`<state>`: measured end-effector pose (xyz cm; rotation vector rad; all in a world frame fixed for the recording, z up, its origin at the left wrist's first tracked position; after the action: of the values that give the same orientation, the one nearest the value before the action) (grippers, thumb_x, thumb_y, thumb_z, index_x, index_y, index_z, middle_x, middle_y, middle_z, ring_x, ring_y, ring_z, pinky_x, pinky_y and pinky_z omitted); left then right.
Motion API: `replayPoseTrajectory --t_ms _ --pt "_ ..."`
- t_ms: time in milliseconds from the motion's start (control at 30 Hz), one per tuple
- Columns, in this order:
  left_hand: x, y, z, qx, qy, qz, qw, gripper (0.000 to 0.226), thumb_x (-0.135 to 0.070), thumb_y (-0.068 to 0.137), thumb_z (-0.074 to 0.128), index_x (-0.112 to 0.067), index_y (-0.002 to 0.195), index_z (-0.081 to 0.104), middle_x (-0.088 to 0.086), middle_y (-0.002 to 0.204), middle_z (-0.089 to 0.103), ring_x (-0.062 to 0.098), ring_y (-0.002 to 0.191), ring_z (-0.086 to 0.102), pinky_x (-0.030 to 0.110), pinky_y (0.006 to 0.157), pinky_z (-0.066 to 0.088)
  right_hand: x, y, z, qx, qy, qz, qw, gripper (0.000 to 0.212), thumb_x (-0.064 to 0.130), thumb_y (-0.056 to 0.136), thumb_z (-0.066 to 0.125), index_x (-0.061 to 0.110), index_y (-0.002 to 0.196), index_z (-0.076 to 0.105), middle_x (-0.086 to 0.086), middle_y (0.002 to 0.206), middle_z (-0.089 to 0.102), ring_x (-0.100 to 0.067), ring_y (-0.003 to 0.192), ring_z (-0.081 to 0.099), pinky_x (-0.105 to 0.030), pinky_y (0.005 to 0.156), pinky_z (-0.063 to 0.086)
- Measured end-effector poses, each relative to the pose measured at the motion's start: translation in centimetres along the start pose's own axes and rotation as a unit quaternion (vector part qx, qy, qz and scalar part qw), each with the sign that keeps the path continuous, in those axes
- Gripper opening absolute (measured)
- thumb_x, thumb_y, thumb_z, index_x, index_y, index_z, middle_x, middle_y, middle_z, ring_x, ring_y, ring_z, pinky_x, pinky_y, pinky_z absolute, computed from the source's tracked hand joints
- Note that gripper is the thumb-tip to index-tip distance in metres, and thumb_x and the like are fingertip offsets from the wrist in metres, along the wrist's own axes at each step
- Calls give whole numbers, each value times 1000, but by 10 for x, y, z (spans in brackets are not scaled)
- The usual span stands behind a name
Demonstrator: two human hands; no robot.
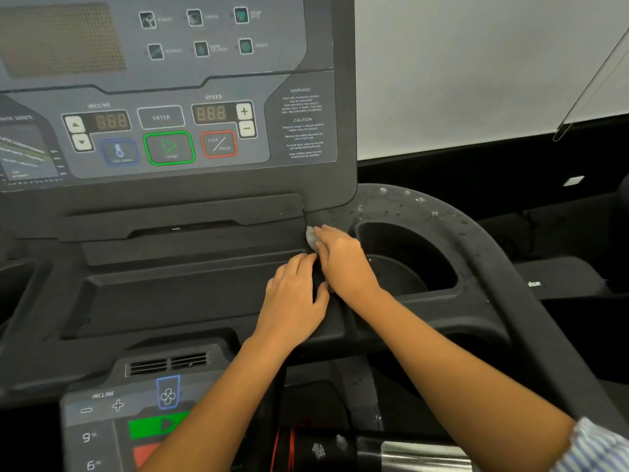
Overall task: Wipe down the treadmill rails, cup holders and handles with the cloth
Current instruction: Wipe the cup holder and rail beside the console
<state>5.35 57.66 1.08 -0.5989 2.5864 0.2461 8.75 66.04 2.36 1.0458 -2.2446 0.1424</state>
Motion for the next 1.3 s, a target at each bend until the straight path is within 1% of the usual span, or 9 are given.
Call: replayPoseTrajectory --t_ms 233,300,367,400,567,800,967,1167,1300 --pt "-6 2 0 -8 31 18 999 53 -33 94 45 -16 142 30 1 149 27 16 136 25 31 109 22 -7 -1 -11 9 9 -26 1000 37 6 93 52 2 130 51 -17 130 55 -28 124 48 -27 104 32" --pt "-10 4 0 -12 46 22 999 52 -34 95 42 -15 142 30 2 151 24 17 138 21 32 110 20 -25 10 -34 -58 44 31 997 34 10 95 50 6 128 53 -14 123 59 -24 117 53 -23 100 35" --pt "-18 8 1 -15 55 34 998 52 -34 96 41 -14 142 30 3 151 24 17 138 20 33 111 19 -40 13 -59 -167 61 43 983 27 12 93 53 6 119 60 -10 117 58 -18 109 53 -17 95 37" --pt "-23 11 2 -14 58 43 997 52 -33 96 41 -14 142 30 3 150 24 17 138 20 33 111 19 -44 15 -62 -182 58 40 981 25 13 93 54 7 116 61 -9 116 55 -16 106 52 -14 90 35" --pt "-36 23 11 -8 48 72 996 46 -30 95 44 -12 137 38 4 148 29 16 137 22 32 111 18 -40 24 -14 -52 -71 -34 996 25 15 95 49 9 115 63 -8 111 55 -19 97 56 -24 80 44" --pt "-28 21 24 20 64 78 995 49 -29 98 39 -12 142 30 9 154 15 21 143 6 33 114 6 -47 59 -10 -46 -138 -35 989 26 11 95 49 8 118 61 -10 118 59 -25 109 54 -29 85 44" --pt "-26 21 25 22 51 77 996 48 -30 98 37 -13 142 30 7 155 10 19 143 2 31 114 3 -61 76 -17 -60 -96 46 992 20 14 94 52 2 110 57 -13 109 60 -27 96 61 -27 73 43" --pt "-24 20 25 36 38 73 996 48 -32 98 36 -14 142 31 5 156 7 18 143 -1 30 114 1 -69 66 -16 -28 -122 4 992 32 17 99 42 13 127 55 -8 136 51 -28 126 46 -38 97 42" --pt "-24 18 25 41 35 73 996 47 -32 99 35 -15 143 30 4 156 5 16 143 -3 29 113 0 -98 74 -35 -28 -139 95 985 41 9 95 48 13 136 44 -9 149 33 -30 134 34 -41 103 38"
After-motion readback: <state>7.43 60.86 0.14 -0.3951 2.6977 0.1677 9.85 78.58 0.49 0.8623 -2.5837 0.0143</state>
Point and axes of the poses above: each hand's wrist, its own y-axis towards the middle knuckle, its own z-axis out of the palm, x = y × z, the point moved 9 cm from there along y, towards the middle knuckle
